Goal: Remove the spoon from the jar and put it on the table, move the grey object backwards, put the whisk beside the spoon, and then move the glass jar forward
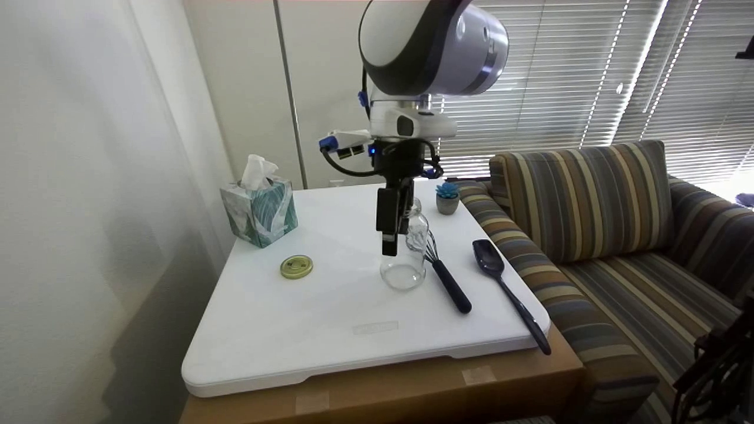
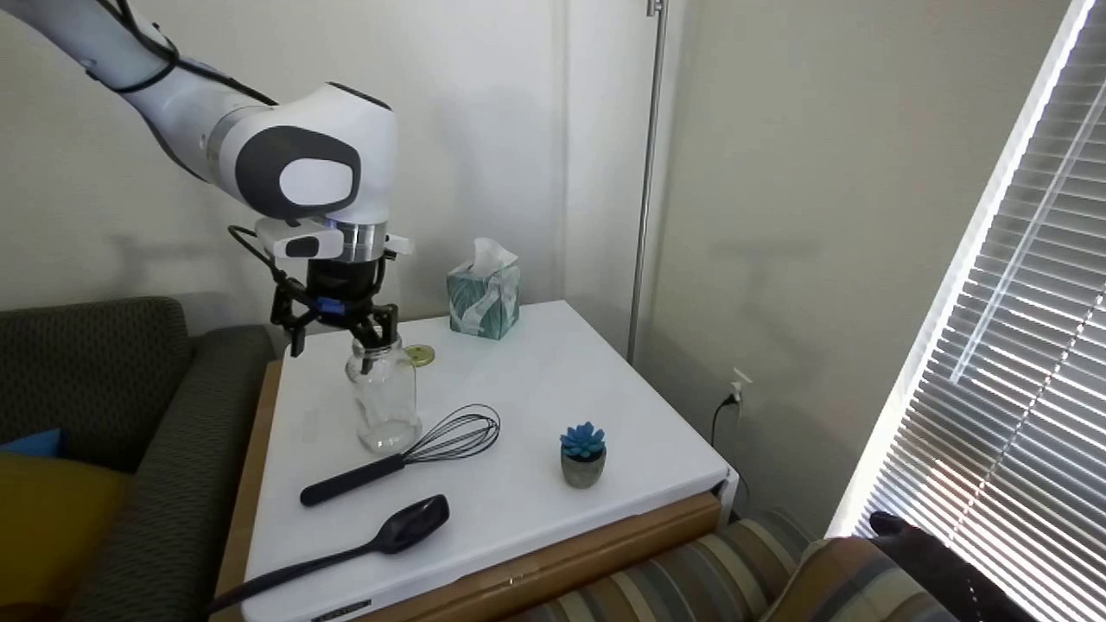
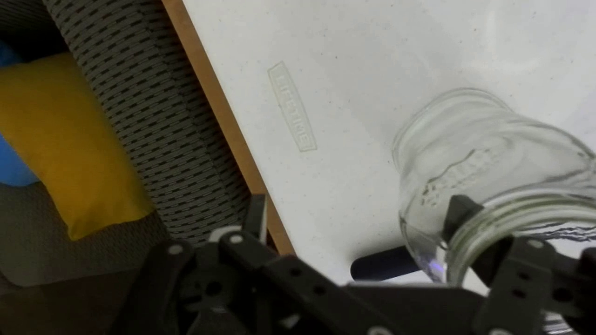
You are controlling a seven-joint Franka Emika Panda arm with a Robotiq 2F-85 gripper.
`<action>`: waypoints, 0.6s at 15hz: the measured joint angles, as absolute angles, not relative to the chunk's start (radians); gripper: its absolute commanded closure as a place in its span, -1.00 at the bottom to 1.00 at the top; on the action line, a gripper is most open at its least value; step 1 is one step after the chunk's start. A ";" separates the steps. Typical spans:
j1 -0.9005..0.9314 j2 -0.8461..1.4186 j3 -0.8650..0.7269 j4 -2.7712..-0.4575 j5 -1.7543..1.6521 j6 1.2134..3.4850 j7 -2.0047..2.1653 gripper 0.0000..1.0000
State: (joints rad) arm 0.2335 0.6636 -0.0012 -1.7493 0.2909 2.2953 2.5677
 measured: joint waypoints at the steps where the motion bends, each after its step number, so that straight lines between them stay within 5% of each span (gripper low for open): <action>1: 0.234 0.663 -0.001 -1.749 0.288 2.295 2.568 -1.00; 9: 0.236 0.643 0.003 -1.712 0.230 2.197 2.571 -1.00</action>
State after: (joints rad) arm 0.2361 0.6433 0.0032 -1.7119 0.2301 2.1973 2.5707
